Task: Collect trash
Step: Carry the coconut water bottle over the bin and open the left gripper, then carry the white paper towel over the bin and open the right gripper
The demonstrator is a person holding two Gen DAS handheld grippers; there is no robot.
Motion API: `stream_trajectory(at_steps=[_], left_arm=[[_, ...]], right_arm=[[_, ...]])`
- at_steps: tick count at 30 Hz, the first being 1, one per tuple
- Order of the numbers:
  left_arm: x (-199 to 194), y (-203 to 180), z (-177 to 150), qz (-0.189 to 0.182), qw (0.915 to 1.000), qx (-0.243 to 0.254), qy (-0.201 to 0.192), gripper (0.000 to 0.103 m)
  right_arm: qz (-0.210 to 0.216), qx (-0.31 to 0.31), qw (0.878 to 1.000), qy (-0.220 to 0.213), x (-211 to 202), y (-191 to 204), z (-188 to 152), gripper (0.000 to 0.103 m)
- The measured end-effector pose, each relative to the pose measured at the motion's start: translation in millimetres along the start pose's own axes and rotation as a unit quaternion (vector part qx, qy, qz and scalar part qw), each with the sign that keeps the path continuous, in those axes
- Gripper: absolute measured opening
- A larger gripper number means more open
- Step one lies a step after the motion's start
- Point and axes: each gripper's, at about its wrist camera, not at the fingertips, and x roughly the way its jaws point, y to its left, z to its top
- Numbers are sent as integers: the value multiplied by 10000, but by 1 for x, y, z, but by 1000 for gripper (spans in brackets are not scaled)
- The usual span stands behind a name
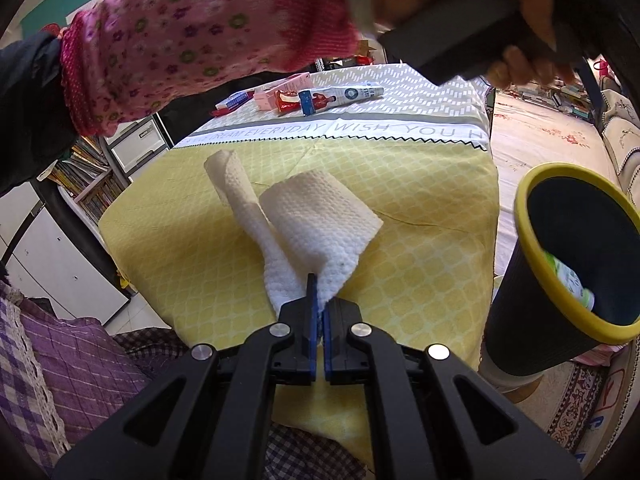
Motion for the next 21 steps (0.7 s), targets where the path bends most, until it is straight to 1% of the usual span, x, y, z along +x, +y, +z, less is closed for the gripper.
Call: stream_trajectory(at_steps=[1, 3, 6, 8, 9, 11, 12, 13, 16, 17, 19, 21], left_arm=[[-11, 2, -4, 183, 9997, -86, -120, 88], [-32, 8, -16, 432, 9981, -293, -316, 90], [-72, 22, -42, 740, 9924, -737, -652, 91], [-100, 33, -65, 1023, 9854, -1054, -865, 91], [-115, 39, -78, 1177, 9802, -1261, -969, 93], [-144, 50, -108, 1528, 9673, -1649, -1178, 98], [-156, 54, -122, 1675, 9612, -1802, -1250, 98], [-170, 58, -140, 1910, 9514, -2020, -1325, 98], [-205, 72, -188, 2413, 9228, -2559, -1571, 98], [-217, 76, -208, 2559, 9114, -2773, -1641, 98], [-233, 82, -242, 2725, 8933, -3150, -1691, 98], [-245, 87, -278, 2777, 8737, -3598, -1733, 98]], right_arm=[[-13, -4, 10000, 7, 0, 1, 0, 2], [-32, 27, 10000, 20, 0, 1, 0, 2], [-113, 32, 9999, 49, 0, 3, 1, 2], [-147, 68, 9999, 56, 0, 5, 2, 2], [-164, 83, 9998, 51, -1, 6, 3, 2], [-225, 70, 9997, 28, -2, 10, 6, 2], [-261, 64, 9996, 11, -2, 11, 7, 2], [-288, 64, 9996, -9, -3, 13, 8, 2], [-354, 105, 9993, -86, -4, 14, 16, 2], [-390, 117, 9991, -129, -4, 14, 19, 2], [-443, 157, 9987, -216, -6, 15, 28, 2], [-502, 210, 9981, -305, -9, 13, 37, 2]])
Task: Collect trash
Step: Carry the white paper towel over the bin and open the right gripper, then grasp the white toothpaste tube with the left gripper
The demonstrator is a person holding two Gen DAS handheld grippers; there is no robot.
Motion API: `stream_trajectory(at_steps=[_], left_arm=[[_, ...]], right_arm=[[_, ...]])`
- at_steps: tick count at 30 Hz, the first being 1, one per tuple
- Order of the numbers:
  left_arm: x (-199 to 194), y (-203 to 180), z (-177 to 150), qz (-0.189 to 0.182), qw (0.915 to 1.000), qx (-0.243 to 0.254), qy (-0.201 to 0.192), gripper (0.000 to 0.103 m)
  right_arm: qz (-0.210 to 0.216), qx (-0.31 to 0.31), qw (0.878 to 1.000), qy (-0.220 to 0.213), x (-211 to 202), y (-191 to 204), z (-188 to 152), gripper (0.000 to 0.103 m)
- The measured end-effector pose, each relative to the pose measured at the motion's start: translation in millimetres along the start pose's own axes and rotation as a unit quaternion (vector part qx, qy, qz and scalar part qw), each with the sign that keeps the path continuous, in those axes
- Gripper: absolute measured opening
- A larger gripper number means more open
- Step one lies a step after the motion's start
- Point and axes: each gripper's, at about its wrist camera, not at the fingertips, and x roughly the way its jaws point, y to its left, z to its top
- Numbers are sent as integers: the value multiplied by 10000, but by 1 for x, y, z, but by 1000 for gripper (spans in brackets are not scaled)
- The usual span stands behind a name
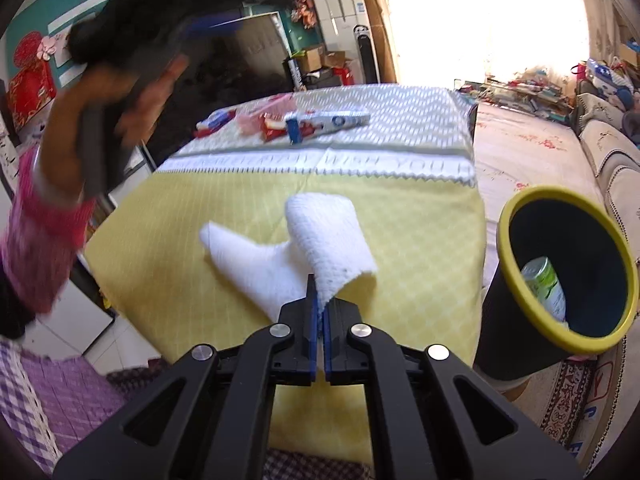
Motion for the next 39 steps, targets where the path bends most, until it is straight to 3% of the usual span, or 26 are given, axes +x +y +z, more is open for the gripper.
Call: stream_trajectory(at_steps=[5, 9, 17, 23, 24, 26, 27, 28, 30, 36, 39], left_arm=[[-33, 62, -52, 270, 9947, -989, -12, 98], [-51, 83, -86, 396, 9888, -1436, -23, 98], [-61, 74, -102, 499, 9893, -1368, 17, 98], [-51, 67, -102, 428, 9899, -1335, 190, 98], [-48, 65, -103, 404, 9899, -1342, 224, 98], [-41, 62, -102, 341, 9904, -1305, 307, 98], [-38, 60, -101, 310, 9908, -1274, 345, 98], [-34, 58, -100, 280, 9912, -1238, 373, 98], [-29, 55, -96, 218, 9926, -1126, 407, 98], [11, 42, -65, -230, 9977, -290, 572, 98], [38, 38, -50, -560, 9961, 66, 683, 98]], right_arm=[[-329, 81, 9988, -348, -16, -12, 33, 2], [-806, 233, 9947, -586, -33, -37, 59, 2], [-2115, 953, 9709, -589, -50, -131, 82, 2], [-2693, 1430, 9518, -336, -37, -190, 71, 2], [-2735, 1408, 9513, -205, -28, -197, 69, 5], [-2822, 1394, 9491, -85, -16, -204, 63, 19], [-2934, 1342, 9465, -49, -11, -204, 61, 46], [-3052, 1257, 9439, -52, -6, -201, 59, 60], [-3188, 1111, 9412, -103, -3, -192, 57, 60], [-2934, 939, 9510, -254, 0, -163, 60, 66], [-2792, 877, 9560, -226, 5, -152, 60, 67]])
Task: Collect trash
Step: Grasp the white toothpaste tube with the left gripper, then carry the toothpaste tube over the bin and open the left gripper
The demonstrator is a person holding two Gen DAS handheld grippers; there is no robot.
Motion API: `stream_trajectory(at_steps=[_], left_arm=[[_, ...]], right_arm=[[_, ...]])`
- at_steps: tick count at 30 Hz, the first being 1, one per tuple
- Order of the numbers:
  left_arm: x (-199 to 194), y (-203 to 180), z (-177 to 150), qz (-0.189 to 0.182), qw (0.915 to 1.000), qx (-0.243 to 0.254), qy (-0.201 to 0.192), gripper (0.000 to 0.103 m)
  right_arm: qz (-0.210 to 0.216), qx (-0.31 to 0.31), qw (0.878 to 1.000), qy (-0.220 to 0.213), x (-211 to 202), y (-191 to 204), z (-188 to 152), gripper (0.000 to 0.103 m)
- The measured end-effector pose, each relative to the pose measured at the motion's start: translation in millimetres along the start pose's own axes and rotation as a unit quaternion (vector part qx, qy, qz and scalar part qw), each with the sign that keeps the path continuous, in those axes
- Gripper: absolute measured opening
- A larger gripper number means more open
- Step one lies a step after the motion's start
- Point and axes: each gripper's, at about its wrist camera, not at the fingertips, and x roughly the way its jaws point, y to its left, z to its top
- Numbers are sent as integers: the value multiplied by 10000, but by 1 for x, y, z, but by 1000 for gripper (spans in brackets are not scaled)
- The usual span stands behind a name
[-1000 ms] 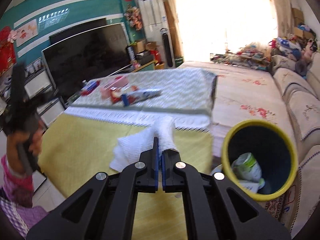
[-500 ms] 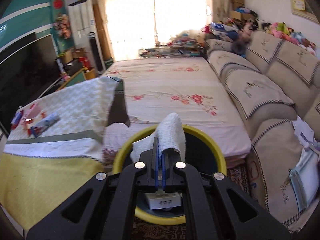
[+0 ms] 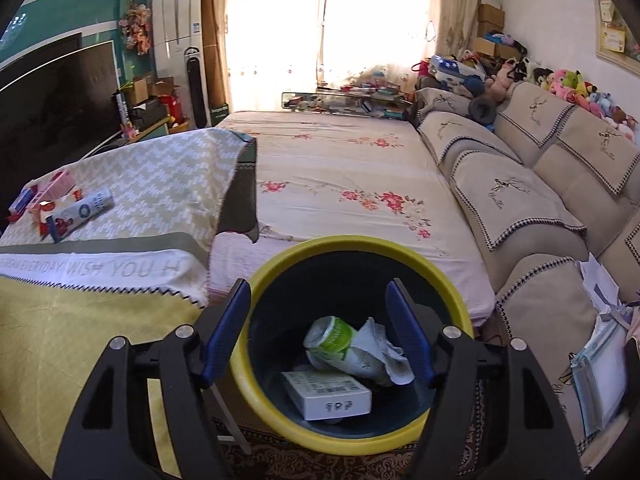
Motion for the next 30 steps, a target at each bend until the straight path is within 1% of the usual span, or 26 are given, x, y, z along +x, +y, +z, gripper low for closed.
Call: stream_trajectory(at_steps=[3, 7, 8, 11, 12, 14, 16, 18, 22, 23, 24, 25, 26, 27, 28, 30], left_arm=[[31, 3, 17, -342, 9989, 183, 252, 98], [74, 5, 34, -521, 9961, 421, 570, 97], [85, 5, 39, -554, 9952, 473, 656, 95], [115, 4, 50, -598, 9920, 704, 860, 90], [125, 3, 53, -587, 9906, 804, 943, 87], [143, 1, 57, -538, 9884, 948, 1061, 84], [160, 0, 62, -571, 9861, 1021, 1183, 81], [176, -1, 64, -647, 9827, 1077, 1364, 73], [197, -5, 62, -607, 9769, 1196, 1664, 67], [201, -6, 60, -584, 9752, 1252, 1732, 64], [204, -7, 58, -575, 9734, 1276, 1813, 59], [208, -8, 56, -580, 9717, 1278, 1898, 57], [211, -8, 53, -589, 9701, 1270, 1985, 52], [210, -7, 52, -640, 9707, 1228, 1962, 47], [209, -8, 51, -670, 9703, 1216, 1981, 44], [206, -7, 49, -659, 9704, 1176, 2002, 28]], right_arm=[[118, -7, 9999, 31, -1, 8, -2, 67], [292, 102, 9995, 27, -3, 10, -7, 67], [324, 132, 9994, 26, -3, 10, -8, 67], [401, 206, 9990, 47, -3, 10, -11, 67], [414, 218, 9989, 60, -2, 10, -11, 67], [445, 236, 9987, 89, -1, 10, -13, 67], [480, 242, 9985, 112, 1, 9, -13, 67], [502, 246, 9983, 153, 4, 9, -14, 67], [556, 281, 9978, 203, 8, 8, -14, 67], [573, 291, 9977, 212, 9, 8, -15, 67], [593, 304, 9975, 216, 10, 8, -15, 67], [613, 313, 9974, 221, 11, 8, -15, 67], [634, 321, 9972, 227, 11, 8, -16, 67], [647, 327, 9971, 228, 11, 8, -16, 67], [662, 336, 9970, 227, 11, 8, -17, 67], [692, 356, 9967, 225, 11, 8, -18, 67]])
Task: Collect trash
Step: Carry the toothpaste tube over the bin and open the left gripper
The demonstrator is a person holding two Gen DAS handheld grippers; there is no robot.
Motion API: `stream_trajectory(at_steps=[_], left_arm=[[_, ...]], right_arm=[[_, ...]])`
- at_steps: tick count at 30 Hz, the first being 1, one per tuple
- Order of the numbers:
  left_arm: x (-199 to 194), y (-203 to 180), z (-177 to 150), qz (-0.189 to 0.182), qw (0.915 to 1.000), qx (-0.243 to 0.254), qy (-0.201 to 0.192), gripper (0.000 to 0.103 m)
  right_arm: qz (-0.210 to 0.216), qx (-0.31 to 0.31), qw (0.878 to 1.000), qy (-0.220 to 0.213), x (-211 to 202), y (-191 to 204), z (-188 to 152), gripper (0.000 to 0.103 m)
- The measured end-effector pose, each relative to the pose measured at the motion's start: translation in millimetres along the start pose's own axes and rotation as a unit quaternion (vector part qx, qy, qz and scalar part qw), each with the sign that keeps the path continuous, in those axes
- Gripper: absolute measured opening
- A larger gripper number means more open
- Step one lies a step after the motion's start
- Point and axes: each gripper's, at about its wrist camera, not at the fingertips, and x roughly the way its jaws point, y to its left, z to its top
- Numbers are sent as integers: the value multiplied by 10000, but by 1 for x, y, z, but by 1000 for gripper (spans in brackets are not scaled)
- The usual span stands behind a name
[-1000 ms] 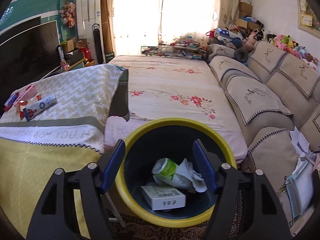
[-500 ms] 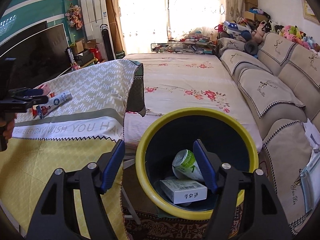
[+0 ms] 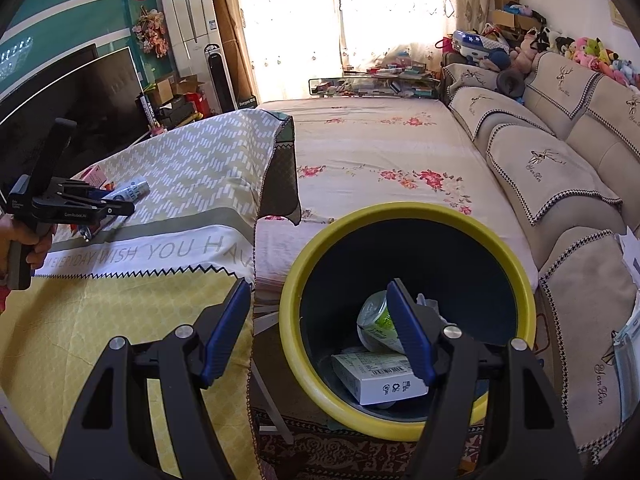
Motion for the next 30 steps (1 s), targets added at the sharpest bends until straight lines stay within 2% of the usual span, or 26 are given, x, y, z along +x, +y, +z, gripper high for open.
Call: stream_trajectory(at_steps=[3, 10, 15, 18, 21, 25, 29, 30], left_arm=[[-4, -6, -6, -61, 10000, -36, 12, 21], [-30, -48, -13, -436, 9988, 49, -225, 20], [-58, -110, 4, -846, 9942, 437, -502, 20], [-67, -156, 22, -1154, 9882, 809, -599, 20], [-64, -208, 42, -1421, 9811, 1168, -596, 20], [-47, -263, 66, -1571, 9756, 1448, -512, 21], [-20, -298, 88, -1559, 9755, 1492, -433, 31], [-12, -302, 92, -1550, 9763, 1451, -410, 47]], right_arm=[[49, 42, 10000, -35, -4, -1, -2, 67], [6, 277, 9992, -281, -30, -19, -5, 67], [-253, 447, 9976, -457, -57, -43, -14, 67], [-363, 605, 9962, -518, -71, -60, -22, 67], [-464, 742, 9946, -553, -82, -75, -30, 67], [-558, 889, 9926, -607, -96, -93, -38, 67], [-623, 1029, 9906, -653, -106, -108, -46, 67], [-630, 1060, 9902, -658, -106, -110, -48, 67]])
